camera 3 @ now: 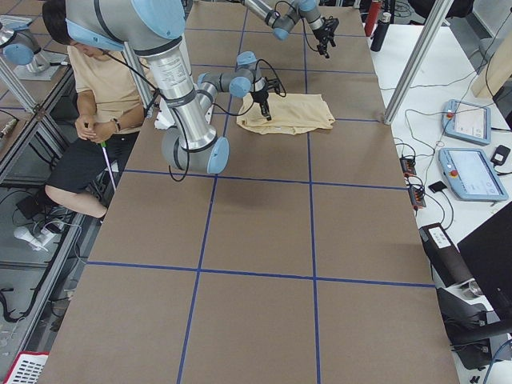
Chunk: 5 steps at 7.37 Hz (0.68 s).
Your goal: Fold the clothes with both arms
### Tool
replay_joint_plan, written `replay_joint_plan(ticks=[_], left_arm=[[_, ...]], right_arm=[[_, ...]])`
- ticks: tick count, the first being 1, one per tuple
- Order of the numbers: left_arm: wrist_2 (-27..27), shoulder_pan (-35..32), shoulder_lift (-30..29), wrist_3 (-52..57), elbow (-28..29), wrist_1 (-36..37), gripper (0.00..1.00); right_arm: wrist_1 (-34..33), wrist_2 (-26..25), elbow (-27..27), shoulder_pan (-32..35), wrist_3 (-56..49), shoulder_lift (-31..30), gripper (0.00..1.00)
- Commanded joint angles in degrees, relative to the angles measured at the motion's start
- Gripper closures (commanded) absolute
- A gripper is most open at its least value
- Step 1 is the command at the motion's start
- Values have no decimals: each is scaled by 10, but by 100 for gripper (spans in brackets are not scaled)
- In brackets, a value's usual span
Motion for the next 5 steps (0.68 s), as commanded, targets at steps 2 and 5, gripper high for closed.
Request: replay_joint_plan(ticks=[2,5], left_arm=[[0,0,0,-1,-2,0,0],[-1,0,-1,-13,-4,0,0]], right_arm=[[-7,-1,48,7,1,-20,100],[1,-8,117,5,38,-132,100]])
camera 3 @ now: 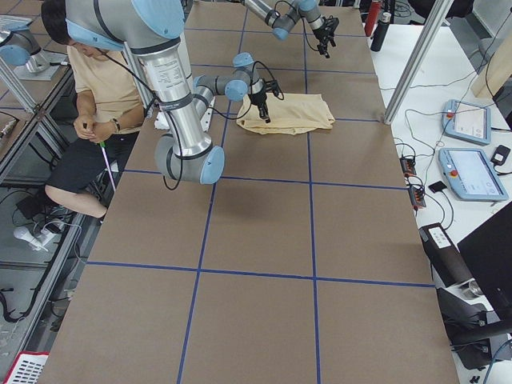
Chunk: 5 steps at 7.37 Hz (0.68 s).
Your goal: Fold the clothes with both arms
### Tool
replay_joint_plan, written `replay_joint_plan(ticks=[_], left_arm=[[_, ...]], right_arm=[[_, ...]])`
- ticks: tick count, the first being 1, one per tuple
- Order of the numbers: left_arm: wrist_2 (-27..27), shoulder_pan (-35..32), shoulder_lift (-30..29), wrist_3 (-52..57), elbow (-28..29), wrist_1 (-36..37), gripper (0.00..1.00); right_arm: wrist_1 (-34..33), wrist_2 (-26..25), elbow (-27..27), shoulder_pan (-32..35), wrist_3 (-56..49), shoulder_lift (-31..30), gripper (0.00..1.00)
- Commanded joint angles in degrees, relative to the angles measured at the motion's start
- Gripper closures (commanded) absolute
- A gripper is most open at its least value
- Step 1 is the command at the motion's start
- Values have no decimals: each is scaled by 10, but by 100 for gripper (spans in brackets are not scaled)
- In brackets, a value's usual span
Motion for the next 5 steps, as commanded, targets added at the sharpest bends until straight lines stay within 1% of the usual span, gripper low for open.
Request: replay_joint_plan(ticks=[1,2,3,4,5], left_arm=[[0,1,0,-2,-1,0,0],[0,1,0,-2,-1,0,0],[-10,1,0,-3,-7,1,0],[-49,0,1,-7,-27,9,0],[-70,0,16,-49,-56,9,0]], right_arm=[[4,-6,16,-4,40,-43,80],[3,-9,16,-5,40,-43,11],[3,-9,16,-4,40,-35,0],[6,-4,16,12,34,-30,0],[52,-2,16,22,34,-32,0]])
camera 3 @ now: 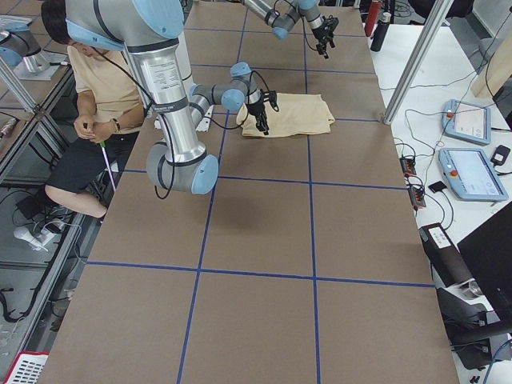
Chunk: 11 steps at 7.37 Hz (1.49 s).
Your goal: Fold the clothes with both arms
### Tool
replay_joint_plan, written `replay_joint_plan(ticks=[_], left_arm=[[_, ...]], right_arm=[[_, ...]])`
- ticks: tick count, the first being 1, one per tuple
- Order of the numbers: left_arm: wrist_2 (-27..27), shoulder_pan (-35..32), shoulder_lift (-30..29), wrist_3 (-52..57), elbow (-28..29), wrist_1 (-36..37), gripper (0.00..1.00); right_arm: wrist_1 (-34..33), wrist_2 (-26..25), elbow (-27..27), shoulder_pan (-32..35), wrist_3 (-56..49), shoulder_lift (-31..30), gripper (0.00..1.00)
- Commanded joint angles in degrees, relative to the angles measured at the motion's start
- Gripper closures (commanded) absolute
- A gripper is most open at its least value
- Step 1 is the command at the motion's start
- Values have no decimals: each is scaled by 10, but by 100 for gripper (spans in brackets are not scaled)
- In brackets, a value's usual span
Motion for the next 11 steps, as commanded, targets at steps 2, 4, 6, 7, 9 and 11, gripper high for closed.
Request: replay_joint_plan(ticks=[2,4,6,7,9,11], left_arm=[[-73,34,68,-183,-165,14,0],[-49,144,135,-340,-291,14,0],[80,278,152,-471,-322,21,0],[114,320,151,-509,-321,29,1],[126,357,146,-584,-319,38,19],[132,386,126,-601,-311,44,23]], right_arm=[[129,26,23,17,-1,-34,0],[127,35,91,17,1,-90,0],[127,35,112,16,2,-110,0],[127,35,112,16,2,-110,0],[127,34,112,16,3,-110,0],[127,34,112,16,3,-110,0]])
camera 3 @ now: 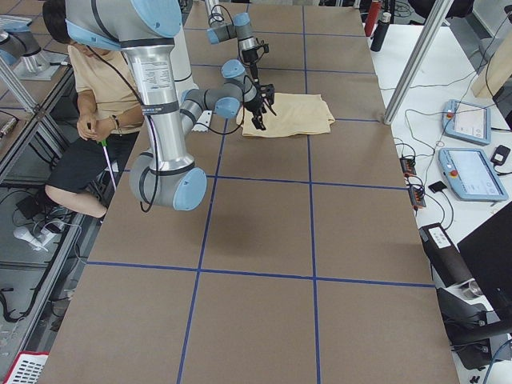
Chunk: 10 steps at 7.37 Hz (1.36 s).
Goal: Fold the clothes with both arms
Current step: 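Lower both grippers to the shirt edge nearest the robot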
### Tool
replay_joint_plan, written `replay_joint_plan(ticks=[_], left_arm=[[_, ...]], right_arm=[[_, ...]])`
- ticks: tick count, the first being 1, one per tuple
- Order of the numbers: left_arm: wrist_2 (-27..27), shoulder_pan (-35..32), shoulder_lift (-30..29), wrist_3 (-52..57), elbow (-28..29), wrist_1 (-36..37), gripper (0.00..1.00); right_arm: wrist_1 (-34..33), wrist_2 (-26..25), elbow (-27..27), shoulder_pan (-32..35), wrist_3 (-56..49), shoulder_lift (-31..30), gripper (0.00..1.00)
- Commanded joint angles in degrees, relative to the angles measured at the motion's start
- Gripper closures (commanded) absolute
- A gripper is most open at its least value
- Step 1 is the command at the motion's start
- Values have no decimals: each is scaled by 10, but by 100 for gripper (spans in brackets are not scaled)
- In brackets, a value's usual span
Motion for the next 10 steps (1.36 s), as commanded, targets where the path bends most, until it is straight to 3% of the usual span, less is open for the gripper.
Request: replay_joint_plan(ticks=[1,8,9,10], left_arm=[[4,34,-16,-23,6,21,23],[4,51,-27,-23,22,33,30],[4,51,-30,-23,28,33,34],[4,51,-32,-23,29,33,45]], right_arm=[[0,0,-1,0,0,0,0],[0,0,-1,-1,1,0,0],[0,0,-1,-1,1,0,0],[0,0,-1,-1,1,0,0]])
